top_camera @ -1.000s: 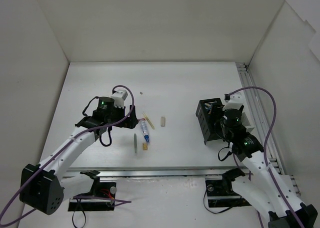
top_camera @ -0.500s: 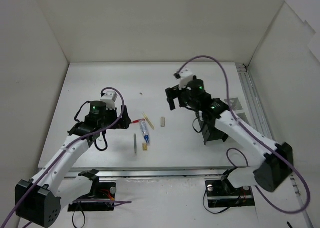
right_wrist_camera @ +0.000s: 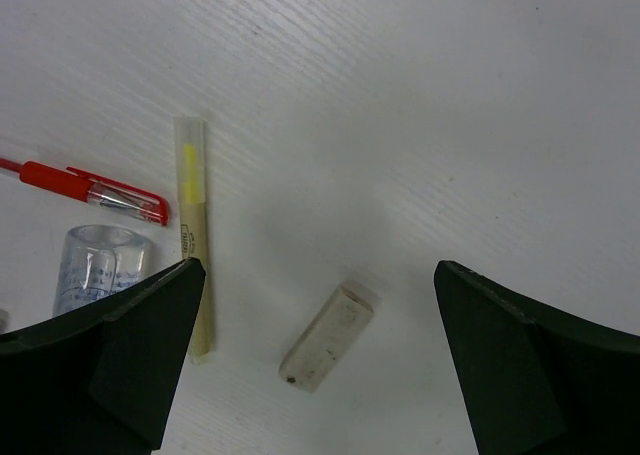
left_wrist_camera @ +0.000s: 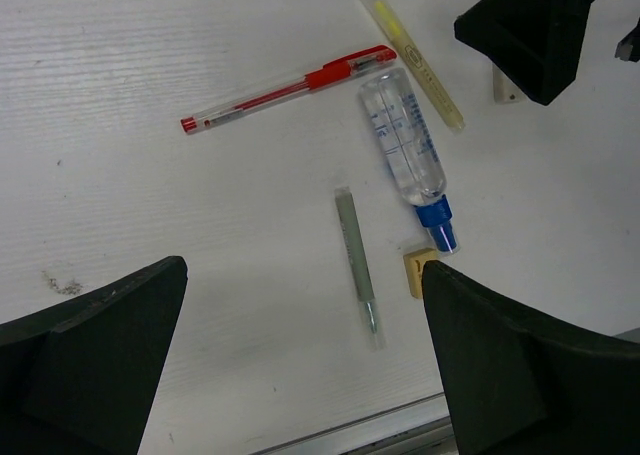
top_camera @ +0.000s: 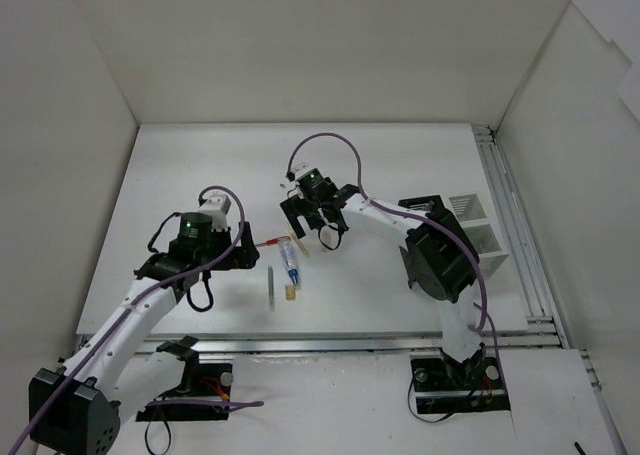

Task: Sort the stationery into containers
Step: Pick up the pen from the center of the board.

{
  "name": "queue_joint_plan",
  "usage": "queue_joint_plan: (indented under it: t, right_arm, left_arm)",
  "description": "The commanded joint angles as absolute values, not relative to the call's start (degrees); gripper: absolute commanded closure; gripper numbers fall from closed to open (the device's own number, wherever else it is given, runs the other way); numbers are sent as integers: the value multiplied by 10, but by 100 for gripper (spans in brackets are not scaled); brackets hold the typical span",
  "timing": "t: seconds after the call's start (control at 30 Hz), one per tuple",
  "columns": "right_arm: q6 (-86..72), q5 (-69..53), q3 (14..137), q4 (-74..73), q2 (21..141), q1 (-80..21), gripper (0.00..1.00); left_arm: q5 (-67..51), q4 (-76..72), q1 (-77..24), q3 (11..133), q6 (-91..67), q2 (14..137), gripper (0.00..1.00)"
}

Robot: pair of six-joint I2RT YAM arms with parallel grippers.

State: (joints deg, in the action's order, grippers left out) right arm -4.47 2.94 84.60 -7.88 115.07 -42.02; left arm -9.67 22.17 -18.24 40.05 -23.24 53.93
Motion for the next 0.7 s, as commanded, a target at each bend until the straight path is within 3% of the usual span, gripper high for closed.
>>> queue_joint_plan:
  t: [0.0,0.3,0.4,0.43,0.5,0.67]
  right_arm:
    - [-62,41,889,-88,1155,-434,2]
    - [-75,29,910,-88,1229,-457,7]
    - [-85,36,920,-87,1245,-459,22]
    - [-87,49,921,-87,1248,-460,42]
    - [-92,62,920,-84,1245,-461,65]
    - [-84,51,905,-70,1230,-461,89]
  left_arm:
    - [-118,200,-177,415,-240,551,0]
    - [-120,196,-177,412,-235,560,0]
    - [-117,196,-177,412,-230,561,0]
    - [-117,196,-177,413,-231,562,0]
    - [-117,195,-177,413,-230,563,0]
    - [-117,196,-177,416,-230,567,0]
